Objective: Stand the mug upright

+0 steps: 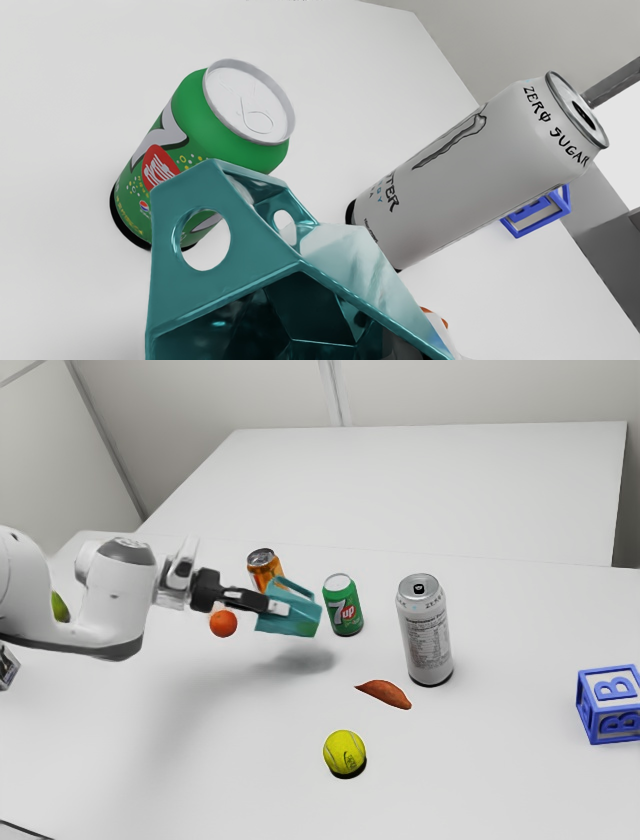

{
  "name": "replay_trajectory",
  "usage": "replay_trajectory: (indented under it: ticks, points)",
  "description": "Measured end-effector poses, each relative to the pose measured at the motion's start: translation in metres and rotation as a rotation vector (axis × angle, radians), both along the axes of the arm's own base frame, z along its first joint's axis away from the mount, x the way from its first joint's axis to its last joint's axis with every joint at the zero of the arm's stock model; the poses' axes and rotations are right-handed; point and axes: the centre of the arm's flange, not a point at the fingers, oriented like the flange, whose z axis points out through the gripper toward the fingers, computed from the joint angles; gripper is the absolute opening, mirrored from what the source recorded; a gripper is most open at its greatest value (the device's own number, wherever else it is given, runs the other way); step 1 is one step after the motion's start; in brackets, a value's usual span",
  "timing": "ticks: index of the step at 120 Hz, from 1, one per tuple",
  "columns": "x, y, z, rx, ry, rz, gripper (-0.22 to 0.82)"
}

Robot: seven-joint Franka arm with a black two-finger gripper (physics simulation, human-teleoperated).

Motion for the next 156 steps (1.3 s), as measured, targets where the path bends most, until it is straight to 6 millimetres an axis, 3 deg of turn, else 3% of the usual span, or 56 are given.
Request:
replay_trajectory:
  ticks: [26,52,101,122,156]
  points:
    - [-0.016,-0.006,0.068,0.239,-0.021,-0.156,-0.18]
    - [-0.029,0.002,0.094,0.536,0.124,-0.248,-0.18]
    - [-0.068,-0.001,0.096,0.84,0.39,-0.105,-0.18]
    - [-0.082,0.001,0.078,0.901,0.453,0.003,-0.18]
    - [-0.085,0.002,0.053,0.95,0.433,0.17,-0.18]
